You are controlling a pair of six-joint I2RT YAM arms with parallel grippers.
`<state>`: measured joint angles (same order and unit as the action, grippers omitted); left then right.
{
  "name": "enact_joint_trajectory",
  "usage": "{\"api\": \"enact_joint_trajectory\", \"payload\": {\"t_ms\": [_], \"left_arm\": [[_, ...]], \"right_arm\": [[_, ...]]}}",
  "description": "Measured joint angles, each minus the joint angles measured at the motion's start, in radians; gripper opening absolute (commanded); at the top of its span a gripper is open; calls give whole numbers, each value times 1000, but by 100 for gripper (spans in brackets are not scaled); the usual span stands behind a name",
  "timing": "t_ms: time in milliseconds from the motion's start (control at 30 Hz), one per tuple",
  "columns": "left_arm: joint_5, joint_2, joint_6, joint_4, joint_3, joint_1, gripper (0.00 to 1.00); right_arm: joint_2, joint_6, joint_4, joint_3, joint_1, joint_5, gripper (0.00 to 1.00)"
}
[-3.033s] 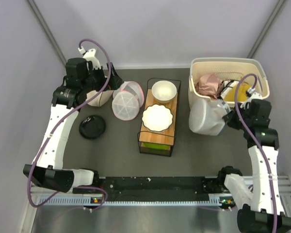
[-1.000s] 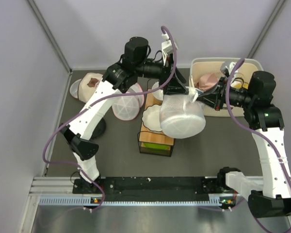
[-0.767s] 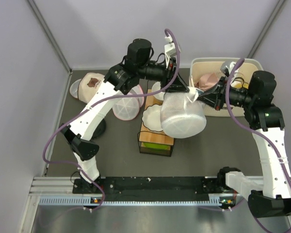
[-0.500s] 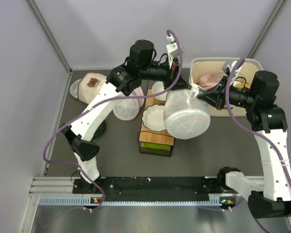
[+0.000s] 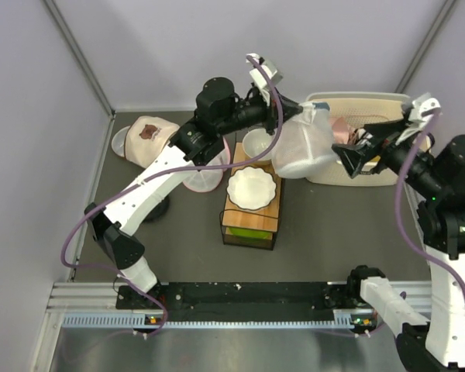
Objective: Unzip the laundry bag and remove the bra
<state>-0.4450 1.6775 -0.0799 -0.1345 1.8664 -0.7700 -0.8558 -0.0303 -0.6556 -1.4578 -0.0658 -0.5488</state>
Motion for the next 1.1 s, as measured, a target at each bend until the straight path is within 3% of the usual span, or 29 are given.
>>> {"api": "enact_joint_trajectory", "payload": {"t_ms": [267,367,433,600,700,933,1100], "left_arm": [[107,-11,119,253,-27,1,0],[160,-10,189,351,-50,-3,0],[182,-6,229,402,-68,-3,0],[194,9,287,465,-138,-3,0],[183,18,292,469,-174,-4,0],[168,18,288,473,-194,-16,0],[156,18,280,472,-194,-32,0]], "right_arm": [[-9,185,27,-132,0,21,98],[-43,247,35,-134,0,32,90],[-74,285,37,-134,0,51,82],[-177,379,43,-134,0,70,44],[-230,436,53,-134,0,69,33],[-253,562,163,-133,0,34,29],[-250,609,257,-114,-54,37,33]]}}
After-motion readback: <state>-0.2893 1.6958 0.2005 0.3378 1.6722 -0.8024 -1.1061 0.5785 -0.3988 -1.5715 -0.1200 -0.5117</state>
